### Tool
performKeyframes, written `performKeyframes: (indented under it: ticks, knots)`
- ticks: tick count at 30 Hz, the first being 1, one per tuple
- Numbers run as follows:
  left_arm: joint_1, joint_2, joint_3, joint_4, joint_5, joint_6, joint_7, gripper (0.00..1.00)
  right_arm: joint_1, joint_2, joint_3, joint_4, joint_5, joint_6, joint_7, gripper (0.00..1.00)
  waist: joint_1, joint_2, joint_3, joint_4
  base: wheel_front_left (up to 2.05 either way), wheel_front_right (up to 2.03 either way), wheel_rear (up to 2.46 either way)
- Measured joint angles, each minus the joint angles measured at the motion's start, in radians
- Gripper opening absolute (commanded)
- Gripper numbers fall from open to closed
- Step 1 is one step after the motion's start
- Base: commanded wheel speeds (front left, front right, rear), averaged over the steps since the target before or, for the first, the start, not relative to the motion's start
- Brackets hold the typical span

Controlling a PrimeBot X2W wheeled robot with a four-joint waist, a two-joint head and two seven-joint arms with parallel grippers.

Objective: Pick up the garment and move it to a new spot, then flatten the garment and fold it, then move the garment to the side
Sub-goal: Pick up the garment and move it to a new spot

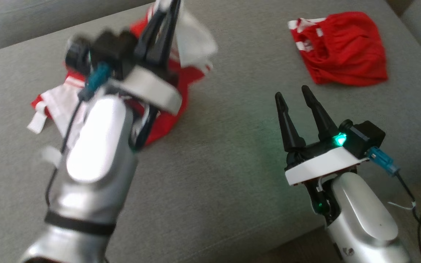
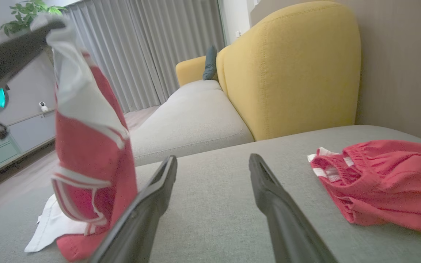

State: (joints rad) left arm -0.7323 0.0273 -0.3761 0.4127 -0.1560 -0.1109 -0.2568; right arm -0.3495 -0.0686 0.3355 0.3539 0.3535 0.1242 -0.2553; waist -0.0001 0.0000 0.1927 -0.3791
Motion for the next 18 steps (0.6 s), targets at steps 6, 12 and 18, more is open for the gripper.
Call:
performKeyframes:
  ticks: [6,12,18]
  knots:
    - [0.181,0.003,0.047,0.056,-0.026,0.055,0.0,1.0,0.0,0.004,-0.012,0.008,-0.002,0.0,0.0,1.0,0.0,0.0,0.0,0.066,0.0,0.0,0.0]
    - [0.359,0.007,0.186,0.027,-0.04,0.108,0.0,1.0,0.002,0.005,-0.023,0.03,-0.017,0.0,0.0,1.0,0.0,0.0,-0.016,0.151,0.0,0.0,0.0]
    - [0.546,0.007,0.275,-0.058,-0.039,0.15,0.001,1.0,0.024,0.006,-0.04,0.063,-0.038,0.0,0.0,1.0,0.0,0.0,-0.052,0.239,0.0,0.0,0.0]
